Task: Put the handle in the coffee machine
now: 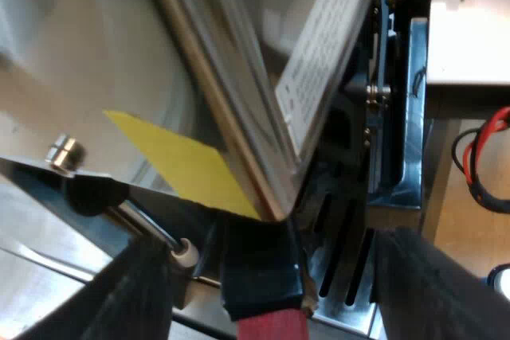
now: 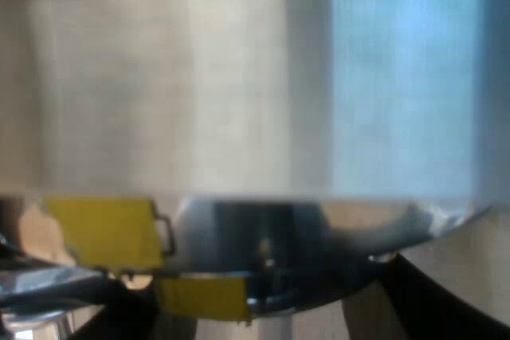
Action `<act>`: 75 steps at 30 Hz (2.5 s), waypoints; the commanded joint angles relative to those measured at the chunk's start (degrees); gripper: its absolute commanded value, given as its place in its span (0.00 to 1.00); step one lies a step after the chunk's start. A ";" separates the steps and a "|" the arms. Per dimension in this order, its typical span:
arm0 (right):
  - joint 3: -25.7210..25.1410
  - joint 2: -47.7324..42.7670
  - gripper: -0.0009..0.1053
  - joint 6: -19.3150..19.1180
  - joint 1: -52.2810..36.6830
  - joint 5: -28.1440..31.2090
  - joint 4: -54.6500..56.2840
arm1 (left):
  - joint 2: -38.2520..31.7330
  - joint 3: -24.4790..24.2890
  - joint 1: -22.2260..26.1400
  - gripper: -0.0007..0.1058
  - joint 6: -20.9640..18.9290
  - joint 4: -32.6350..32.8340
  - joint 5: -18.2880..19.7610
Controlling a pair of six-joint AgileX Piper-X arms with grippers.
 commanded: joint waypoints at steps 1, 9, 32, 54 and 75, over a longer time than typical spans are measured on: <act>-0.82 -1.33 0.43 -0.03 -0.39 -0.22 -5.23 | -0.81 -0.96 1.35 0.55 -1.84 -0.29 1.69; -0.82 -1.33 0.43 -0.03 -0.39 -0.22 -5.23 | -1.47 -1.22 8.71 0.36 -3.01 -2.93 3.14; -0.82 -1.33 0.43 -0.03 -0.39 -0.22 -5.54 | 8.41 -2.78 4.95 0.01 0.56 6.92 -6.75; -0.82 -1.33 0.43 -2.19 -0.39 -0.22 -5.54 | 8.41 -4.38 -7.63 0.01 3.94 27.64 1.23; 1.88 -2.67 0.43 -2.62 3.73 11.21 7.44 | 8.41 -4.38 -7.61 0.01 3.94 27.81 2.81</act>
